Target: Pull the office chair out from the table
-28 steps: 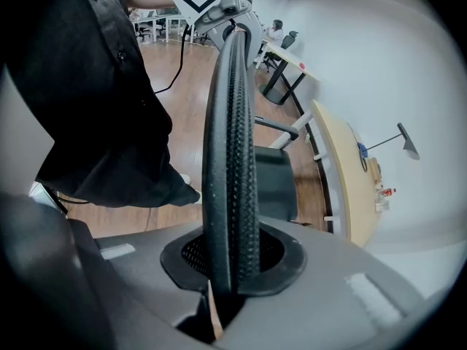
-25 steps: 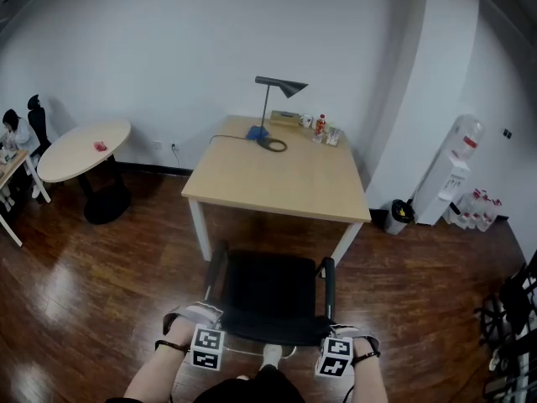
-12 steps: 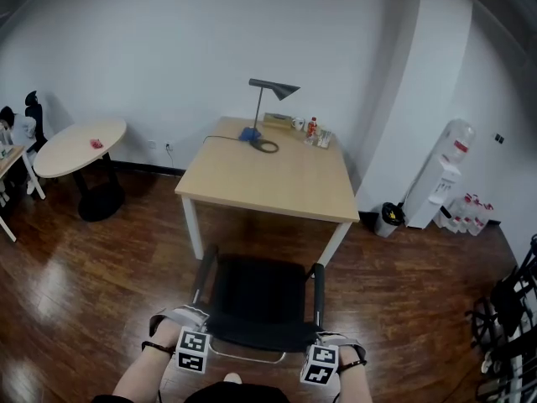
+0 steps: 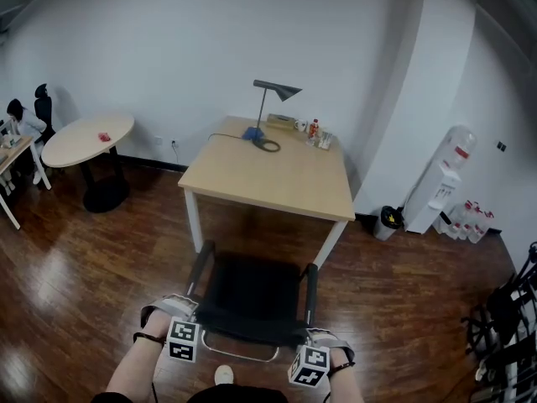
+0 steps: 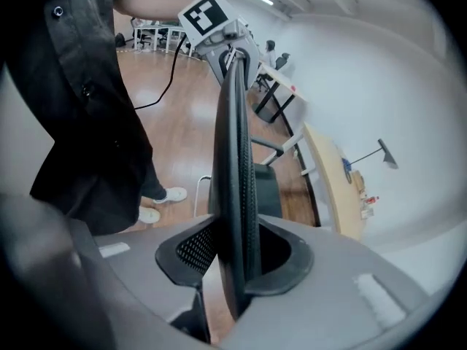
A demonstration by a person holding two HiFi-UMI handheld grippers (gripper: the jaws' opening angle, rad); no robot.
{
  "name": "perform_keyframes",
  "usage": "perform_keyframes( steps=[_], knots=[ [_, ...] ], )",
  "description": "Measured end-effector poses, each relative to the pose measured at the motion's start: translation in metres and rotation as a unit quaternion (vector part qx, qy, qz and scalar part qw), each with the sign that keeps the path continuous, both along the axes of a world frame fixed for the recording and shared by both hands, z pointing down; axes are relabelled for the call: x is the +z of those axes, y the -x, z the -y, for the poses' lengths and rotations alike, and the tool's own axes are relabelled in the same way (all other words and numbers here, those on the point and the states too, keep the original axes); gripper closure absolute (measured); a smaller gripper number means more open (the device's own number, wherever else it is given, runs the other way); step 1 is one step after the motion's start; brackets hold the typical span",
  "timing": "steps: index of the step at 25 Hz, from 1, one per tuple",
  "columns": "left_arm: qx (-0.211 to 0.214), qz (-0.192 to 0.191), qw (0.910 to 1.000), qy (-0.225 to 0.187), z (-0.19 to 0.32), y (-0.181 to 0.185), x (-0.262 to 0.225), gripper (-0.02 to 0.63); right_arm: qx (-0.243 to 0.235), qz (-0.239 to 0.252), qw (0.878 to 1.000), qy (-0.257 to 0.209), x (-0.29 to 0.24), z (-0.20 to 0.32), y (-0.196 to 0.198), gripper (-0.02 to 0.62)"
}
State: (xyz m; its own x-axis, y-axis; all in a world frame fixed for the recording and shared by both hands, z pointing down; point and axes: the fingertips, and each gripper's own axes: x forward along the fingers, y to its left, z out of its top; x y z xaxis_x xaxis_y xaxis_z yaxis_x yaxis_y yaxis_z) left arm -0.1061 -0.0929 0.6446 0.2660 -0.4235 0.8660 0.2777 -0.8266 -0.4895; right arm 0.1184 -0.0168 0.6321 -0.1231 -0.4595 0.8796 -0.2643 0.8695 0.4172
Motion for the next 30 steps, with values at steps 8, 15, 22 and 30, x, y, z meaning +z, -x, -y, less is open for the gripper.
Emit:
perform_keyframes(
  steps=[8,15,22,30],
  knots=[
    [-0.093,-0.111,0.9838,-0.105,-0.018,-0.005,-0.057,0.434,0.012,0.044,0.991,-0.129,-0.046,-0.019,-0.019,0.472],
    [-0.227,-0.312,0.9146,-0.123,-0.051,-0.017,-0.095,0.450,0.061,0.128,0.969,-0.203,-0.067,-0.044,-0.031,0.554],
    [-0.291,-0.443,0.8419,-0.101,-0.087,-0.020,-0.106,0.603,0.130,0.222,0.940,-0.225,-0.066,-0.064,-0.032,0.581],
    [-0.279,-0.525,0.7968,-0.108,-0.117,0.003,-0.139,0.604,0.163,0.229,0.921,-0.268,-0.091,-0.087,-0.027,0.581]
  ],
)
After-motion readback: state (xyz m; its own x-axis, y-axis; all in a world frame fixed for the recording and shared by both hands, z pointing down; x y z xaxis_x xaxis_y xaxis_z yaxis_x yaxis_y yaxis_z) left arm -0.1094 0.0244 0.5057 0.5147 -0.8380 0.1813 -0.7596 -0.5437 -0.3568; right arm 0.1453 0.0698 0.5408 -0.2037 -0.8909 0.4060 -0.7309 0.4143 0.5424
